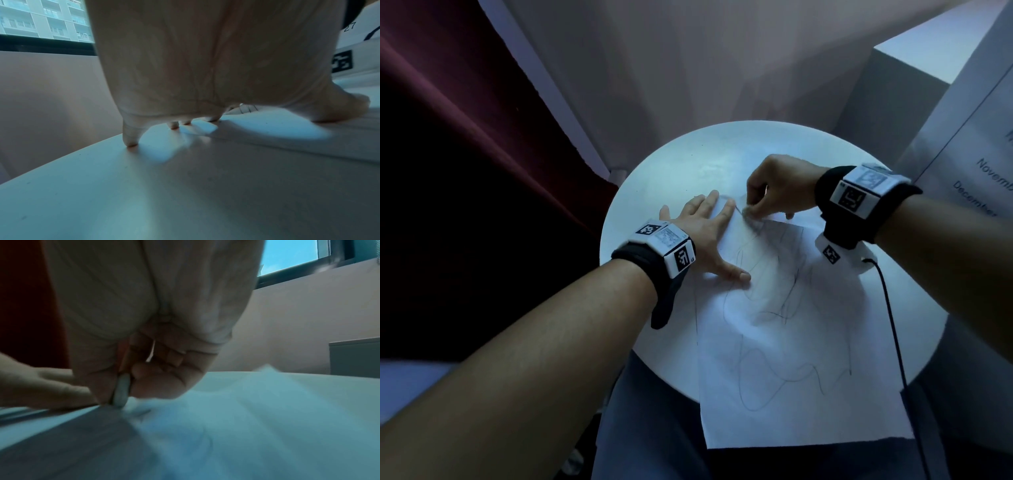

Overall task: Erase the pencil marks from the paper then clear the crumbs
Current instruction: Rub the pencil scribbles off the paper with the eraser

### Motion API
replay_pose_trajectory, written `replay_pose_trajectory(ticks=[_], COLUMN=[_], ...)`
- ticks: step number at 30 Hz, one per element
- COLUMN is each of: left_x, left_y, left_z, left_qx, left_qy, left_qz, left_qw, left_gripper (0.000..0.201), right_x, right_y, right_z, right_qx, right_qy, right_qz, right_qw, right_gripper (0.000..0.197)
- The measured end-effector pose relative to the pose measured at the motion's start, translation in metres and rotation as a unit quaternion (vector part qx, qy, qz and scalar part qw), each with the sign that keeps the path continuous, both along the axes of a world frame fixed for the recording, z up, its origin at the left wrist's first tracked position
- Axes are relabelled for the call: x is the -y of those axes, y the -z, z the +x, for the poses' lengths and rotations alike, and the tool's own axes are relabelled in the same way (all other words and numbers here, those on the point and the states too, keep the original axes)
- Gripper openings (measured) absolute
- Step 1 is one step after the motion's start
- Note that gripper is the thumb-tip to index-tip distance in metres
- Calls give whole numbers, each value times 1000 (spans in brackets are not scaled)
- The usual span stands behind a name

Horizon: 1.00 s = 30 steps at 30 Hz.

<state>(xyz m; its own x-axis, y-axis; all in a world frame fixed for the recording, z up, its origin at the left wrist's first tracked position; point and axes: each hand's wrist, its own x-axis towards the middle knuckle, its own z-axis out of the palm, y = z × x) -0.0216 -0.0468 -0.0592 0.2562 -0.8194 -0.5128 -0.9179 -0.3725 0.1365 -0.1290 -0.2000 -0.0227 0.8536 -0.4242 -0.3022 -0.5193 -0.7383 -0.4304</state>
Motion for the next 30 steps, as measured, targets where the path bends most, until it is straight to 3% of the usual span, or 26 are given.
replay_pose_trajectory(ticks=[5, 10, 13, 15, 18, 23, 27, 30], left_x=[1, 6, 8, 8, 8, 10, 8, 8], left_y=[-5, -14, -12, -10, -11, -11, -10, -8], left_z=[-3, -9, -9, -8, -6, -6, -5, -4], left_qx=[4, 30, 35, 25, 13, 15, -7, -3], left_qy=[4, 41, 42, 35, 28, 27, 30, 28], left_qz=[-10, -68, -43, -35, -27, -15, -26, -22], left_qw=[1000, 996, 998, 998, 999, 999, 999, 999], left_gripper=[139, 117, 124, 126, 126, 131, 129, 131], right_x=[15, 10, 8, -1, -12, 5, -18, -12], right_y=[-4, 9, 10, 9, 6, 1, 2, 1], right_z=[-4, -16, -12, -9, -7, -4, -8, -8], right_qx=[95, 27, 57, 56, 5, 67, -2, 5], right_qy=[114, 89, 102, 58, -19, 77, -55, -35], right_qz=[73, 94, 76, 23, 33, 3, -7, -20], right_qw=[986, 991, 990, 997, 999, 995, 998, 999], right_gripper=[15, 10, 5, 6, 5, 6, 4, 5])
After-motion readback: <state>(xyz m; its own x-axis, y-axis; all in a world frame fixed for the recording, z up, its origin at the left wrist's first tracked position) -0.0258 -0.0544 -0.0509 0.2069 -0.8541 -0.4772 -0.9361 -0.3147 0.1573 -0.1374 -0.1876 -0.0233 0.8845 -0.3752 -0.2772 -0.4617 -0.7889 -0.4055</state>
